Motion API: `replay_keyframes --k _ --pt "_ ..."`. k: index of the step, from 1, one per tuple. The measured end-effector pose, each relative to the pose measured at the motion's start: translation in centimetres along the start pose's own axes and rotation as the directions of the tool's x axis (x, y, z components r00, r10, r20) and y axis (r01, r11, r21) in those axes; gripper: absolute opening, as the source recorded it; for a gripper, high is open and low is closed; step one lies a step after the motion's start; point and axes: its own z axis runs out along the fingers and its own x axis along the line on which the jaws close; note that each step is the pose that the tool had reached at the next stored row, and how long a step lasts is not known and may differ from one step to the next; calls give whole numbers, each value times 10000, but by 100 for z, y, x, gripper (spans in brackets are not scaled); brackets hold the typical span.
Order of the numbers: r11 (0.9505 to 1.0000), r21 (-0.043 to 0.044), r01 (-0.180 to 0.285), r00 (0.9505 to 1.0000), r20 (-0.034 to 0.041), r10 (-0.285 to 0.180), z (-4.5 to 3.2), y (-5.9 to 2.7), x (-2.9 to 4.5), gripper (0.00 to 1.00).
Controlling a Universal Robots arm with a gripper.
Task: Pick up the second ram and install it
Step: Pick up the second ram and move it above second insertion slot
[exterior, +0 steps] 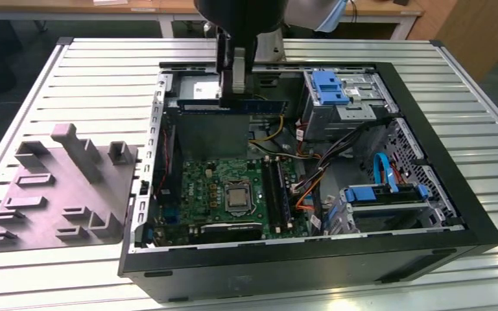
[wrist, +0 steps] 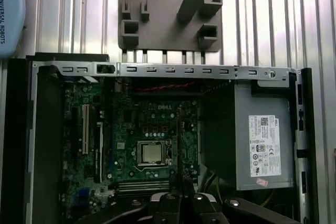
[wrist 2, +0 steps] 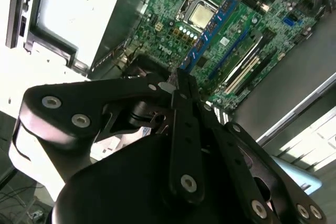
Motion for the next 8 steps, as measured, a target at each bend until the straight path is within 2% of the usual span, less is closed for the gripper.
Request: replay_keyframes --k 2,5,8 --pt "10000 8 30 10000 4 -30 12 -4 1 12" --pt "9999 69 137 9999 -2 -137 38 -7 5 12" --pt "9998 82 182 9998 -5 -182 84 -31 9 12"
